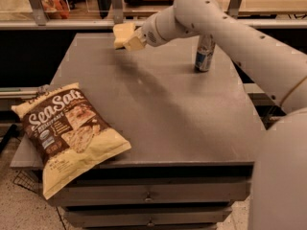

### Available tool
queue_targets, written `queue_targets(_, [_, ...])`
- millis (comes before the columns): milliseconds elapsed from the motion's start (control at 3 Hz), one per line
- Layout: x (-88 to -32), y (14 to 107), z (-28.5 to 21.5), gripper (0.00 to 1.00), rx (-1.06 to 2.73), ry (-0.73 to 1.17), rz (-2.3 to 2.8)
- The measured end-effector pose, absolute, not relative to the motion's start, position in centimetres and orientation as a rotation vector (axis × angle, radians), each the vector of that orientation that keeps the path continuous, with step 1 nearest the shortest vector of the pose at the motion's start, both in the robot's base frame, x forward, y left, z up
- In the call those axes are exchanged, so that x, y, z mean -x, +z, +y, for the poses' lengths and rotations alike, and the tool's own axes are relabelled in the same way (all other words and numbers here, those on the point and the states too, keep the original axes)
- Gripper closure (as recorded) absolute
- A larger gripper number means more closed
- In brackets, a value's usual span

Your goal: Move sponge near brown chip bag

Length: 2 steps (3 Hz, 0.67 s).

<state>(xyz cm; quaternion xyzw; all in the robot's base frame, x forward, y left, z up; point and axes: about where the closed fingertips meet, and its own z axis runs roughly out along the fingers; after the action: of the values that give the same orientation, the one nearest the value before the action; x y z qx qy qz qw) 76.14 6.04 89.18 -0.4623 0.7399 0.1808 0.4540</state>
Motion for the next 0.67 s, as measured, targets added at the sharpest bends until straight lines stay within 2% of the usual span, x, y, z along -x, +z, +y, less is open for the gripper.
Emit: queue_targets(667, [-65.5,91.9,-0.2,1.00,1.541,0.456,1.730])
